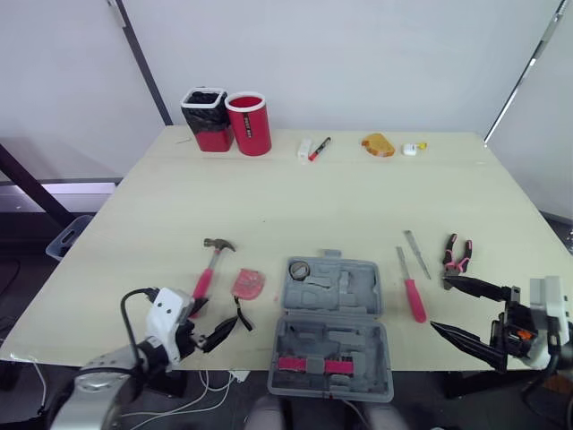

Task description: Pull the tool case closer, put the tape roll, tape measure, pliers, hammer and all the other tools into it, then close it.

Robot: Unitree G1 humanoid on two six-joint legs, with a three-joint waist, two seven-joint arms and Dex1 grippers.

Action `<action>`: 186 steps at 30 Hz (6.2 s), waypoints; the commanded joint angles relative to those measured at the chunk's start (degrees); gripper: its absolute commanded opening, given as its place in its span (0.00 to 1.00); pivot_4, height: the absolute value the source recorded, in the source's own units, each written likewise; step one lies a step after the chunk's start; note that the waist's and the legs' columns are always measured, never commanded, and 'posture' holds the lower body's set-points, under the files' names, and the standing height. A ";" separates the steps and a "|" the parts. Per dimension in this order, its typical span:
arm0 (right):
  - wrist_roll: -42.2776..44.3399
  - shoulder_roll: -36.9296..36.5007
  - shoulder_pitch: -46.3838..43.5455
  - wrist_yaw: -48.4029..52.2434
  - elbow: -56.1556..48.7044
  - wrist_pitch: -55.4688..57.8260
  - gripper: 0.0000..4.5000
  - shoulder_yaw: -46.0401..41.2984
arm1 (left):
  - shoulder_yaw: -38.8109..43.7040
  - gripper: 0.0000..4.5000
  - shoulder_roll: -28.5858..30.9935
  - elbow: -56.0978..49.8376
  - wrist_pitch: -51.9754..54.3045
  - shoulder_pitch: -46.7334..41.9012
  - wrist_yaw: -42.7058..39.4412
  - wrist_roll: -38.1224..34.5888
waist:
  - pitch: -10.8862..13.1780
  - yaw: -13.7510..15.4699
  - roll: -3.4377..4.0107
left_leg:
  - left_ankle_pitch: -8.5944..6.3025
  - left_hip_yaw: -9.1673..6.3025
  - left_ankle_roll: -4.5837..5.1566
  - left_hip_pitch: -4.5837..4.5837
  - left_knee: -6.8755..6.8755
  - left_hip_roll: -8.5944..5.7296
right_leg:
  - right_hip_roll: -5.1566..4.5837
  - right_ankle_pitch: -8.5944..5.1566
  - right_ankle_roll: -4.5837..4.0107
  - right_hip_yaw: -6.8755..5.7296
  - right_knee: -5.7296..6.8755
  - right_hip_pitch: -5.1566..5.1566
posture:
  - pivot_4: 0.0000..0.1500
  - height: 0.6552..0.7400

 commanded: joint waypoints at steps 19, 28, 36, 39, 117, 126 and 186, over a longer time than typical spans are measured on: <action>-0.71 -0.59 -2.28 0.67 -1.14 0.48 1.00 1.93 | -7.14 0.94 -13.76 -4.39 9.45 -5.14 20.49 7.73 | 0.05 -0.08 -0.05 | 0.00 -0.08 0.00 0.72 -0.42 -0.02 | 0.00 -0.08 -0.12 0.16 -0.31 0.63 | 1.00 1.00; -1.25 -0.04 -2.18 0.12 -1.53 0.12 1.00 2.42 | -7.33 0.19 -12.73 -4.51 10.51 -3.60 20.20 8.40 | 0.03 -0.05 -0.02 | 0.00 -0.09 0.00 0.74 -0.47 -0.03 | -0.01 -0.08 -0.12 0.18 -0.42 0.64 | 1.00 1.00; -1.83 0.31 -3.02 -0.01 -0.98 -0.24 1.00 3.49 | -6.48 0.02 -11.08 -5.36 10.32 -1.83 18.73 7.86 | 0.00 -0.14 0.02 | 0.00 -0.08 0.00 0.74 -0.60 -0.01 | -0.02 -0.07 -0.11 0.18 -0.64 0.66 | 1.00 1.00; -2.06 0.45 -3.40 0.05 -0.69 -0.39 1.00 3.82 | -6.33 0.02 -10.06 -6.79 10.53 -0.33 17.66 7.33 | 0.00 -0.15 0.03 | 0.00 -0.07 0.00 0.73 -0.64 0.00 | -0.03 -0.06 -0.11 0.18 -0.74 0.66 | 1.00 1.00; -9.83 0.62 -11.13 8.79 6.92 -11.27 1.00 13.21 | 6.99 0.98 9.14 -17.34 0.26 15.73 -8.19 -2.43 | 0.70 0.15 0.09 | -0.02 -0.05 -0.01 0.70 -0.78 0.06 | -0.23 -0.11 -0.13 0.12 -0.92 0.53 | 1.00 1.00; -10.21 1.00 -10.74 6.06 5.41 -11.09 1.00 13.32 | 2.91 0.98 15.12 5.17 -13.29 -0.76 -20.11 -0.20 | 0.73 -0.11 0.11 | -0.01 0.06 -0.01 0.67 -0.78 0.02 | -0.15 -0.08 -0.16 0.12 -0.92 0.57 | 1.00 1.00; 3.07 3.74 -20.00 -10.58 1.41 11.81 1.00 13.18 | -19.71 0.67 8.76 30.77 -35.02 -47.28 -50.62 2.15 | 0.71 0.01 0.12 | 0.00 0.19 0.00 0.54 -0.62 0.01 | 0.04 0.08 0.10 0.02 -0.81 0.62 | 1.00 1.00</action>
